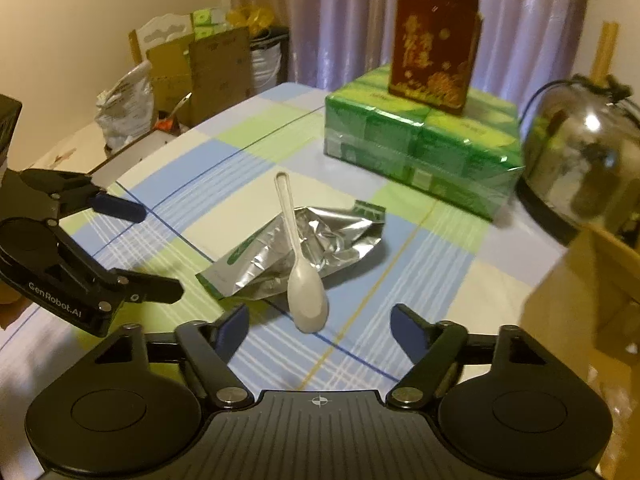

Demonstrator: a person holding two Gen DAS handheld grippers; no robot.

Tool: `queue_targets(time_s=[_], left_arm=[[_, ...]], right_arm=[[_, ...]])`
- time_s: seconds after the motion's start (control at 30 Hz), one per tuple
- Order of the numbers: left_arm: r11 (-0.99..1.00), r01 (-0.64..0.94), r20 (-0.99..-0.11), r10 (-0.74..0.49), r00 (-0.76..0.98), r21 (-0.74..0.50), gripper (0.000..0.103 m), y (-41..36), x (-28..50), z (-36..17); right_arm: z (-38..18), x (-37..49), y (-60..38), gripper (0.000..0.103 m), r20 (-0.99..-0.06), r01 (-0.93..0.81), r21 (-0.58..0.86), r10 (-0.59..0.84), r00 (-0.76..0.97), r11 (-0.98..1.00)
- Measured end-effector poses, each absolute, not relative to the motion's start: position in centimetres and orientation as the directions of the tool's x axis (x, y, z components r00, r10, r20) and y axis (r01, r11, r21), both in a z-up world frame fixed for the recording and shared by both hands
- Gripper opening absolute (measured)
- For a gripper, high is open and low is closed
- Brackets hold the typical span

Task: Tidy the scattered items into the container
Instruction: 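Lower left gripper over silver foil tea bag while right gripper approaches white spoon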

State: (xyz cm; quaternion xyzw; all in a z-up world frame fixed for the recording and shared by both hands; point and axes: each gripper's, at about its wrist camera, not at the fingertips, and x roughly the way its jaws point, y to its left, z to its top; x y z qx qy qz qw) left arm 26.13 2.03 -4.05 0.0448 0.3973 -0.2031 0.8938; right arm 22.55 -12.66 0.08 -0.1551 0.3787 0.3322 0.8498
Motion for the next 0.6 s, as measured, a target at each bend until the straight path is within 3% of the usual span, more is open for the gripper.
queue_targets(time_s=[0.33,0.6], left_arm=[[0.876,0.476,-0.739,-0.37,0.563,-0.075,0.099,1.1,29.2,-6.1],[0.847,0.524,-0.737,-0.407,0.54,-0.084,0.099,0.8,30.3,-6.5]], right_arm=[[-3.6,26.5,-10.1,0.051,-0.767,-0.737,0.029,0.488,0.417,0.676],[-5.6,28.7,-9.2,0.042,-0.775,-0.736,0.091,0.512,0.371,0.671]])
